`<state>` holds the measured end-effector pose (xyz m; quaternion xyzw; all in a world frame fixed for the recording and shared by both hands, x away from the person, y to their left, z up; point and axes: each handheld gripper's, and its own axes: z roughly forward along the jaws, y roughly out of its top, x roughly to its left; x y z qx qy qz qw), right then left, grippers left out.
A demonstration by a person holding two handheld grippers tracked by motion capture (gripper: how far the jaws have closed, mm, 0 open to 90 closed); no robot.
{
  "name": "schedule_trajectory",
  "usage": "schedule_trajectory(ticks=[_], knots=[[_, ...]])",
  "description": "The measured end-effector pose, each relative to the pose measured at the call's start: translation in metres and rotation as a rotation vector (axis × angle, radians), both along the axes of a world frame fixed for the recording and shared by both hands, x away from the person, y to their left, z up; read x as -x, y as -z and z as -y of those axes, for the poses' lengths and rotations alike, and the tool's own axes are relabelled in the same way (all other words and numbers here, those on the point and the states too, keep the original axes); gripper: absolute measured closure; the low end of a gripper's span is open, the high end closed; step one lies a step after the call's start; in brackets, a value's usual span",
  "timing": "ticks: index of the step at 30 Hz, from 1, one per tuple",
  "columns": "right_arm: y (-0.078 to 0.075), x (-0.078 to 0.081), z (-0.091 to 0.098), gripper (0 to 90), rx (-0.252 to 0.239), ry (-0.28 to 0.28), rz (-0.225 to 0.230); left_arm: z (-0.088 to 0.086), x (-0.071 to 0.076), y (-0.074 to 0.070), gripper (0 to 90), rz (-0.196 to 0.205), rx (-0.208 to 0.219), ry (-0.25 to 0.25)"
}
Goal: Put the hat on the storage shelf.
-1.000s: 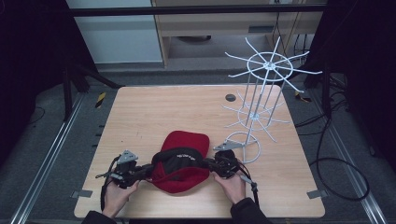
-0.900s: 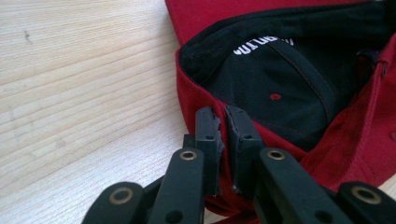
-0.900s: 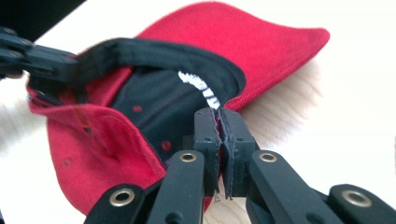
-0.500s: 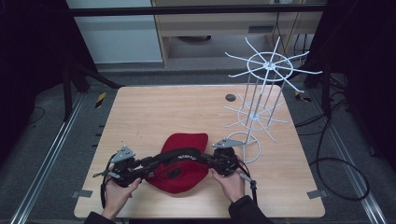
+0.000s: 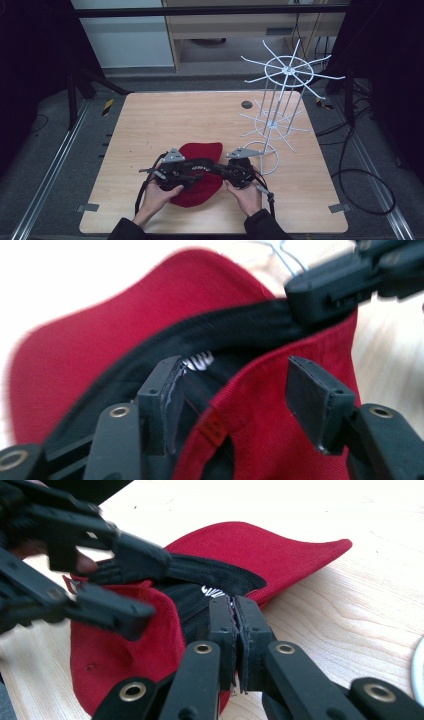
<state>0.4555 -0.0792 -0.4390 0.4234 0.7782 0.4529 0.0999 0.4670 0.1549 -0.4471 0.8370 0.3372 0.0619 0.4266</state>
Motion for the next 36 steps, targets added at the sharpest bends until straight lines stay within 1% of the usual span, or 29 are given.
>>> schedule_trajectory(ticks=[1, 2, 3, 4, 5, 6, 7, 8, 9, 11, 12, 15, 16, 17, 19, 21, 22, 23, 24, 25, 26, 27, 29, 30, 31, 32, 33, 34, 36], knots=[[0.000, 0.000, 0.000, 87.5, 0.000, 0.000, 0.000, 0.000, 0.000, 0.000, 42.7, 0.000, 0.000, 0.000], [0.000, 0.000, 0.000, 87.4, 0.000, -0.001, 0.001, 0.002, 0.000, 0.003, 42.7, -0.020, -0.011, 0.015], [0.000, 0.000, 0.000, 87.5, -0.004, 0.000, -0.001, 0.003, 0.001, 0.004, 45.4, -0.026, -0.017, 0.021], [0.000, 0.000, 0.000, 87.5, -0.003, 0.001, 0.000, 0.004, 0.002, 0.005, 47.3, -0.033, -0.032, 0.027], [0.000, 0.000, 0.000, 87.5, -0.001, 0.002, 0.000, 0.004, 0.003, 0.006, 51.8, -0.038, -0.043, 0.026], [0.000, 0.000, 0.000, 87.5, 0.001, 0.006, 0.002, 0.004, 0.004, 0.008, 61.7, -0.047, -0.039, 0.023], [0.000, 0.000, 0.000, 87.5, 0.001, 0.006, 0.002, 0.003, 0.005, 0.009, 61.7, -0.058, -0.039, 0.021], [0.001, 0.000, 0.001, 87.5, 0.003, 0.011, 0.000, 0.002, 0.005, 0.010, 69.7, -0.069, -0.041, 0.024], [0.001, 0.000, 0.001, 87.5, 0.003, 0.011, 0.000, 0.002, 0.006, 0.010, 69.7, -0.077, -0.037, 0.026], [0.002, -0.001, 0.001, 87.5, 0.000, 0.013, 0.000, 0.001, 0.006, 0.010, 76.9, -0.091, -0.037, 0.033], [0.003, -0.002, 0.001, 87.6, 0.008, 0.013, 0.003, 0.001, 0.007, 0.009, 82.5, -0.091, -0.035, 0.035], [0.004, -0.002, 0.002, 87.5, 0.006, 0.015, -0.001, 0.000, 0.009, 0.007, 83.9, -0.089, -0.028, 0.045], [0.004, -0.002, 0.003, 87.5, 0.006, 0.013, 0.002, -0.001, 0.011, 0.005, 84.3, -0.081, -0.025, 0.045], [0.004, -0.002, 0.003, 87.5, 0.006, 0.013, 0.002, -0.001, 0.011, 0.005, 84.4, -0.081, -0.025, 0.045], [0.004, -0.002, 0.003, 86.8, 0.007, 0.014, 0.005, -0.003, 0.013, 0.003, 84.6, -0.075, -0.008, 0.040], [0.004, -0.002, 0.004, 84.3, 0.004, 0.014, 0.011, -0.005, 0.015, 0.000, 84.7, -0.068, 0.011, 0.027], [0.003, -0.002, 0.006, 76.0, -0.009, 0.018, 0.034, -0.008, 0.016, -0.004, 84.8, -0.065, 0.033, 0.020], [0.003, -0.002, 0.006, 76.0, -0.009, 0.018, 0.034, -0.008, 0.016, -0.004, 84.9, -0.065, 0.033, 0.020], [-0.001, -0.001, 0.011, 71.0, -0.027, 0.014, 0.055, -0.010, 0.018, -0.008, 84.9, -0.054, 0.049, 0.013], [-0.001, -0.001, 0.011, 71.0, -0.027, 0.014, 0.055, -0.010, 0.018, -0.008, 84.9, -0.054, 0.049, 0.013], [-0.004, 0.000, 0.013, 68.2, -0.034, 0.016, 0.065, -0.012, 0.019, -0.011, 84.9, -0.049, 0.060, 0.009], [-0.009, 0.003, 0.017, 63.5, -0.049, 0.017, 0.094, -0.013, 0.019, -0.013, 84.9, -0.047, 0.074, 0.003], [-0.014, 0.006, 0.022, 59.1, -0.062, -0.003, 0.113, -0.015, 0.019, -0.016, 84.9, -0.039, 0.087, -0.006], [-0.018, 0.013, 0.027, 52.8, -0.066, -0.023, 0.146, -0.017, 0.020, -0.019, 84.9, -0.032, 0.109, -0.018], [-0.018, 0.013, 0.027, 52.8, -0.066, -0.023, 0.146, -0.017, 0.020, -0.019, 84.9, -0.032, 0.109, -0.018], [-0.018, 0.017, 0.030, 51.0, -0.061, -0.033, 0.162, -0.018, 0.020, -0.021, 84.9, -0.026, 0.121, -0.026], [-0.017, 0.020, 0.032, 50.4, -0.048, -0.050, 0.168, -0.020, 0.020, -0.023, 84.9, -0.022, 0.133, -0.034], [-0.015, 0.024, 0.035, 49.3, -0.038, -0.063, 0.166, -0.021, 0.021, -0.026, 84.9, -0.014, 0.150, -0.043], [-0.008, 0.031, 0.040, 46.9, -0.018, -0.085, 0.163, -0.024, 0.022, -0.031, 84.9, 0.005, 0.169, -0.057]])
